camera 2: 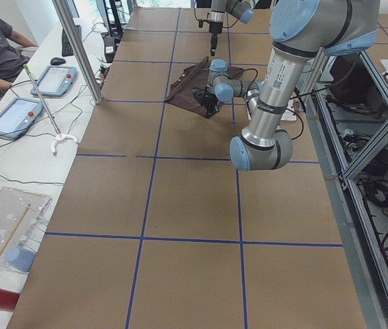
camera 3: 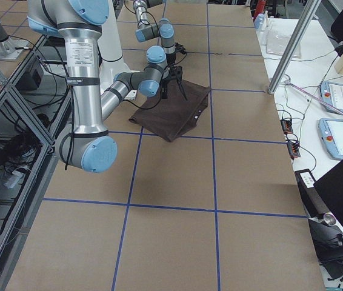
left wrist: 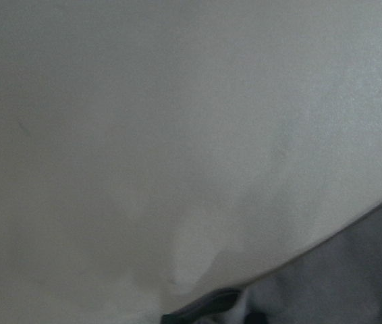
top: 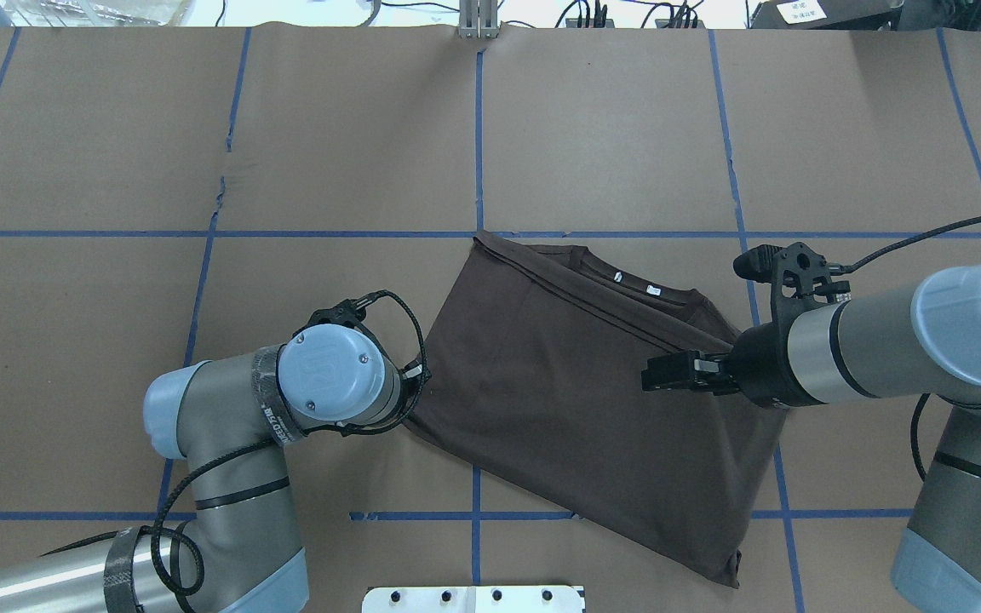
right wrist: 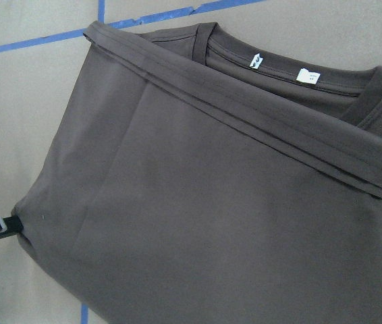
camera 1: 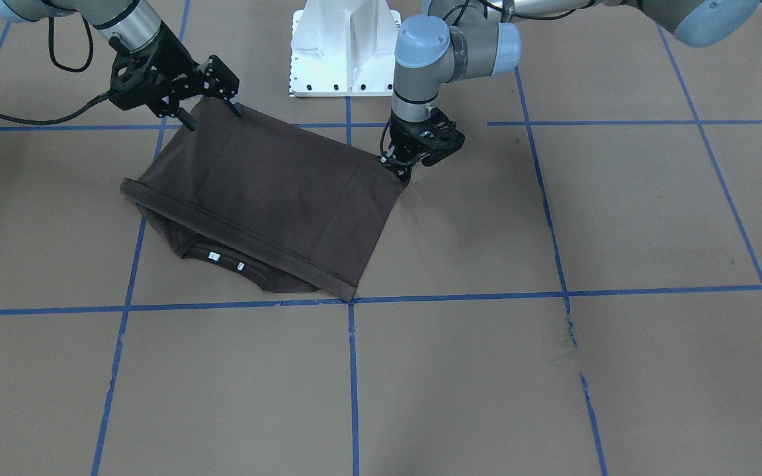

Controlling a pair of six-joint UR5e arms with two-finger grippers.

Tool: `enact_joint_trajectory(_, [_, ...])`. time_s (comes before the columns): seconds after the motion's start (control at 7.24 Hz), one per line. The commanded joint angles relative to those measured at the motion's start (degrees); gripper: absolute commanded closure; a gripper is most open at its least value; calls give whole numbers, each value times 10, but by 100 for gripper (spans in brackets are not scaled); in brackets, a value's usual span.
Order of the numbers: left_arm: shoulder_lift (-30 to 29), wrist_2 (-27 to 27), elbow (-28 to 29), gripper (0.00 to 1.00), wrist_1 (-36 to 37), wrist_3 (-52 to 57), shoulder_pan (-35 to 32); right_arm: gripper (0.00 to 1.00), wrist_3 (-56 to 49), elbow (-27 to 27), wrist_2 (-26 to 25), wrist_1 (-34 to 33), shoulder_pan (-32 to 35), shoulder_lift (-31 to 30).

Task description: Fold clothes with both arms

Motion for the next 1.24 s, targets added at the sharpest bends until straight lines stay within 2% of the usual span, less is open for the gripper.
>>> enact_joint_trajectory(0.0, [1, -1, -6, 100, 4, 4, -17, 0, 0, -1, 0, 0, 2, 0])
enact_joint_trajectory(0.41, [0, -3, 8, 100, 5, 75, -96, 0, 0, -1, 0, -2, 1, 0])
enact_joint_trajectory(0.69, [-20, 0, 63, 100, -10, 139, -145, 0, 0, 0, 0, -3, 3, 0])
enact_joint_trajectory(0.83, [-57, 7, 125, 100, -43, 174, -179, 0, 0, 0, -1, -3, 4, 0])
enact_joint_trajectory(1.11, [-158, 22, 310, 100, -171, 229, -220, 0, 1, 0, -1, -3, 4, 1])
